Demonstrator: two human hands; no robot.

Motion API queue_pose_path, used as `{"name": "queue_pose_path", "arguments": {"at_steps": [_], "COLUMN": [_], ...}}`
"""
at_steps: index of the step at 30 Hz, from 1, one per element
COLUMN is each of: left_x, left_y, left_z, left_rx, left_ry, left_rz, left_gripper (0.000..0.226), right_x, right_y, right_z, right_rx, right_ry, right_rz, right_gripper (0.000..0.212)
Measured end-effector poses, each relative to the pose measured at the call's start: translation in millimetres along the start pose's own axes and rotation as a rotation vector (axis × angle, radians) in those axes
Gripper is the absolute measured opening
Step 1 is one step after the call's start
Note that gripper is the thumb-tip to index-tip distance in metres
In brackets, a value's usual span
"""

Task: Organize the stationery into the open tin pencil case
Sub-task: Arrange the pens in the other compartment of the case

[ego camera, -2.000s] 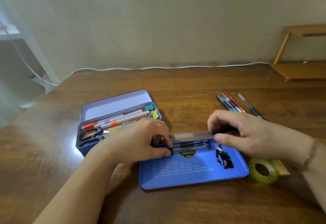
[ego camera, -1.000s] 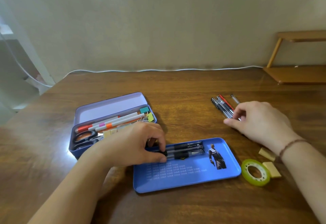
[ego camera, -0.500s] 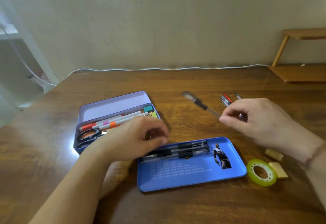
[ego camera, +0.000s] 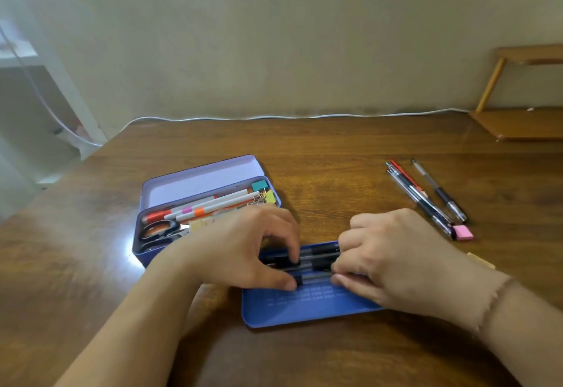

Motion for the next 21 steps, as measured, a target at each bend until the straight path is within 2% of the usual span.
{"name": "queue_pose_path", "arguments": {"at_steps": [3,5,8,10,12,15,16,18,19,21], "left_x": [-1.6,-2.5,-2.7,-2.7,-3.1,-3.8,-3.9,-4.1,-4.1,-3.3], "left_y": [0.4,0.8,0.3,0.4,0.0,-0.2,-0.2,-0.6,-0.3,0.5], "left_z": [1.8,0.8,0.5,0.4,0.1,0.8,0.9,0.2,-0.4,-1.8], "left_rx": [-0.013,-0.007,-0.001,0.002,-0.004,-0.012,-0.009,0.011,0.024,0.054], "left_ry": [0.000,0.020,0.028,0.033,0.031,0.020,0.019,0.021,0.028,0.048], "left_rz": [-0.035,-0.053,-0.067,-0.076,-0.080,-0.078,-0.075,-0.068,-0.064,-0.051], "left_gripper": [0.015,0.012,0.010,0.009,0.010,0.013,0.013,0.016,0.017,0.016], "right_x": [-0.3,3.3,15.1,25.3,46.0,90.6,103.1,117.1,119.9,122.1], "right_y": [-1.1,-1.4,-0.5,2.7,11.2,34.7,40.9,49.5,51.7,52.6], "right_z": [-0.7,-1.7,-5.6,-6.5,-12.4,-26.5,-24.5,-12.4,-5.5,1.9], "right_rx": [0.018,0.052,0.109,0.093,0.127,0.279,0.217,-0.023,-0.111,-0.178], "right_ry": [0.006,-0.005,-0.094,-0.136,-0.192,-0.191,-0.137,-0.075,-0.087,-0.134], "right_rz": [0.001,0.015,0.090,0.164,0.327,0.698,0.822,0.990,1.025,1.061], "right_gripper": [0.040,0.033,0.020,0.022,0.024,0.009,0.009,0.017,0.022,0.026]}}
Point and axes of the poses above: each hand's wrist, its own y-axis away from the middle knuckle, its own z-axis out of the palm, x = y × z, the point moved 6 cm from there along -y, towards the middle knuckle, and after that the axes turned 4 degrees about y, right-handed, at the moved point
